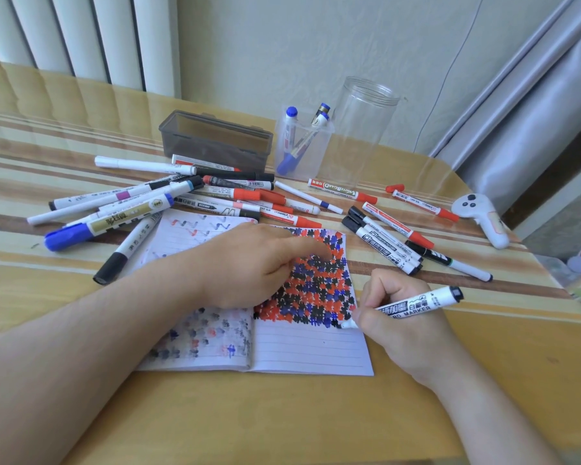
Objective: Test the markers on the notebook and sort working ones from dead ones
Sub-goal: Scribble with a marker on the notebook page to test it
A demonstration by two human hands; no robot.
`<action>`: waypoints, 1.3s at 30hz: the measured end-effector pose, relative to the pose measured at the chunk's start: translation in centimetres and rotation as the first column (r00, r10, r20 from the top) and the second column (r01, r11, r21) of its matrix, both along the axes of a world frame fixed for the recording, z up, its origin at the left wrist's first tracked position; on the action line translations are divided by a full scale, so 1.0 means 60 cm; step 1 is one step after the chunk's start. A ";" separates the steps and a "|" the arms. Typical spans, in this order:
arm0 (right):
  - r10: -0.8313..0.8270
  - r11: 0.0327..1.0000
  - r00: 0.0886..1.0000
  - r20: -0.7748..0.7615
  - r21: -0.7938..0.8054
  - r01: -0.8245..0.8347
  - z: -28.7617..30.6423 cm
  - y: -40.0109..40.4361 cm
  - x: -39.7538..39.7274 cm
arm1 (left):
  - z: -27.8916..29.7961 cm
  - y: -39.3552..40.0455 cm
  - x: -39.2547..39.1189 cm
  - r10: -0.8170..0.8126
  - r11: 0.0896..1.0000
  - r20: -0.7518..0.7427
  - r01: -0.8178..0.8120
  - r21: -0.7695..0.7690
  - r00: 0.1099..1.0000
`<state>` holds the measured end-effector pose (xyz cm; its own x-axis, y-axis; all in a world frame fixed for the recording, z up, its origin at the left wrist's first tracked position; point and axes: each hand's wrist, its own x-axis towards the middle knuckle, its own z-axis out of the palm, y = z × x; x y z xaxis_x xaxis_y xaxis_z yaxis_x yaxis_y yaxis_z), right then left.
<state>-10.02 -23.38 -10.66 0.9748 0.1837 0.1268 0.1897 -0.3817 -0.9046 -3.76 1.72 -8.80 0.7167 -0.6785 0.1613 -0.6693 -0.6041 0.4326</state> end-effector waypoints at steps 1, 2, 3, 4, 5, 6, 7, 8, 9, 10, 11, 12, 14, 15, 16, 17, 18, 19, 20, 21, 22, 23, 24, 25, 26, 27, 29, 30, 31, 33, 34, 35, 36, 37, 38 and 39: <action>-0.015 0.997 1.000 -0.013 0.071 0.016 0.001 -0.002 0.002 | -0.002 0.002 0.000 0.023 0.999 -0.022 -0.024 -0.045 0.999; -0.031 0.986 0.999 -0.034 0.163 0.036 0.002 -0.005 0.004 | -0.003 0.004 0.001 0.043 0.995 -0.064 -0.049 -0.086 0.997; -0.036 0.963 0.998 -0.060 0.266 0.051 0.004 -0.008 0.006 | -0.003 0.006 0.003 0.055 0.990 -0.112 -0.069 -0.123 0.992; -0.026 0.930 0.996 -0.084 0.363 0.055 0.007 -0.011 0.007 | -0.002 0.008 0.004 0.061 0.984 -0.146 -0.083 -0.155 0.987; -0.007 0.896 0.995 -0.098 0.442 0.049 0.010 -0.014 0.008 | -0.001 0.009 0.007 0.066 0.980 -0.161 -0.095 -0.175 0.985; 0.014 0.865 0.994 -0.108 0.501 0.042 0.012 -0.017 0.009 | 0.000 0.011 0.009 0.071 0.978 -0.165 -0.101 -0.184 0.984; 0.031 0.840 0.993 -0.118 0.541 0.038 0.015 -0.019 0.009 | 0.000 0.011 0.010 0.073 0.978 -0.160 -0.102 -0.183 0.984; 0.043 0.825 0.990 -0.132 0.564 0.039 0.017 -0.020 0.009 | -0.001 0.011 0.011 0.075 0.979 -0.143 -0.100 -0.175 0.987; 0.053 0.816 0.987 -0.149 0.577 0.043 0.019 -0.021 0.010 | -0.001 0.010 0.010 0.075 0.981 -0.122 -0.095 -0.168 0.990; 0.069 0.813 0.984 -0.165 0.581 0.041 0.022 -0.022 0.010 | -0.001 0.009 0.009 0.072 0.982 -0.107 -0.089 -0.167 0.992; 0.089 0.812 0.981 -0.173 0.583 0.029 0.023 -0.021 0.009 | -0.001 0.008 0.007 0.066 0.982 -0.100 -0.082 -0.172 0.993; 0.110 0.810 0.979 -0.172 0.586 0.012 0.024 -0.021 0.008 | 0.000 0.007 0.006 0.060 0.981 -0.097 -0.076 -0.177 0.994; 0.123 0.817 0.979 -0.164 0.577 -0.006 0.024 -0.018 0.006 | 0.001 0.005 0.005 0.053 0.979 -0.105 -0.072 -0.189 0.993; 0.123 0.823 0.979 -0.163 0.568 -0.009 0.022 -0.018 0.006 | 0.002 0.005 0.005 0.051 0.979 -0.109 -0.071 -0.191 0.993; 0.120 0.830 0.979 -0.165 0.558 -0.007 0.021 -0.018 0.006 | 0.002 0.004 0.004 0.047 0.980 -0.108 -0.067 -0.190 0.993; 0.115 0.835 0.979 -0.171 0.550 -0.002 0.020 -0.017 0.007 | 0.002 0.004 0.004 0.044 0.981 -0.101 -0.063 -0.185 0.994; 0.113 0.838 0.978 -0.174 0.546 0.000 0.020 -0.017 0.007 | 0.001 0.003 0.004 0.041 0.982 -0.095 -0.058 -0.182 0.995; 0.116 0.841 0.978 -0.175 0.541 -0.003 0.019 -0.017 0.008 | 0.000 0.002 0.003 0.037 0.982 -0.091 -0.053 -0.182 0.995; 0.116 0.845 0.977 -0.178 0.534 -0.003 0.018 -0.017 0.008 | -0.001 0.002 0.002 0.030 0.982 -0.091 -0.046 -0.183 0.995; 0.110 0.850 0.977 -0.183 0.527 0.003 0.017 -0.015 0.009 | -0.002 0.000 0.001 0.021 0.983 -0.093 -0.038 -0.182 0.995; 0.101 0.854 0.977 -0.187 0.520 0.011 0.017 -0.015 0.008 | -0.002 0.000 0.001 0.013 0.984 -0.096 -0.029 -0.175 0.995; 0.088 0.857 0.977 -0.193 0.515 0.025 0.016 -0.015 0.009 | -0.002 -0.001 0.000 0.006 0.986 -0.098 -0.022 -0.164 0.995; 0.077 0.861 0.977 -0.200 0.507 0.036 0.016 -0.015 0.009 | -0.001 -0.002 -0.001 0.001 0.988 -0.100 -0.016 -0.151 0.995; 0.073 0.868 0.977 -0.203 0.495 0.038 0.016 -0.014 0.009 | -0.001 -0.002 -0.002 -0.003 0.990 -0.100 -0.011 -0.140 0.995; 0.078 0.875 0.976 -0.203 0.483 0.031 0.016 -0.013 0.009 | 0.000 -0.002 -0.002 -0.006 0.991 -0.101 -0.008 -0.137 0.995; 0.087 0.880 0.976 -0.201 0.474 0.020 0.018 -0.012 0.008 | 0.001 -0.002 -0.003 -0.007 0.990 -0.100 -0.007 -0.138 0.995; 0.088 0.880 0.974 -0.208 0.474 0.022 0.020 -0.009 0.007 | 0.002 -0.002 -0.004 -0.008 0.990 -0.098 -0.006 -0.141 0.995; 0.080 0.888 0.975 -0.205 0.459 0.024 0.020 -0.009 0.005 | 0.003 -0.002 -0.006 -0.009 0.989 -0.100 -0.006 -0.150 0.995; 0.061 0.908 0.980 -0.192 0.419 0.025 0.021 -0.007 0.004 | 0.004 -0.002 -0.007 -0.015 0.986 -0.104 -0.003 -0.169 0.994; 0.020 0.954 0.990 -0.137 0.298 0.022 0.018 -0.003 -0.001 | 0.006 -0.002 -0.011 -0.033 0.976 -0.118 0.007 -0.217 0.992; 0.000 0.971 0.994 -0.105 0.239 0.025 0.017 0.000 -0.005 | 0.007 -0.003 -0.013 -0.038 0.973 -0.127 0.008 -0.229 0.991; -0.019 0.984 0.998 -0.064 0.176 0.030 0.014 0.004 -0.010 | 0.007 -0.003 -0.014 -0.040 0.972 -0.130 0.009 -0.235 0.991; -0.032 0.994 1.000 0.001 0.100 0.031 0.011 0.008 -0.014 | 0.006 -0.003 -0.015 -0.043 0.971 -0.127 0.012 -0.238 0.991; -0.034 0.999 0.997 0.075 0.011 0.033 0.010 0.012 -0.018 | 0.006 -0.004 -0.016 -0.046 0.971 -0.124 0.015 -0.239 0.991; -0.017 0.997 0.990 0.137 -0.073 0.027 0.008 0.014 -0.019 | 0.006 -0.004 -0.016 -0.048 0.969 -0.127 0.015 -0.245 0.991; 0.001 0.991 0.986 0.166 -0.133 0.022 0.009 0.016 -0.018 | 0.007 -0.004 -0.017 -0.045 0.965 -0.132 0.010 -0.260 0.990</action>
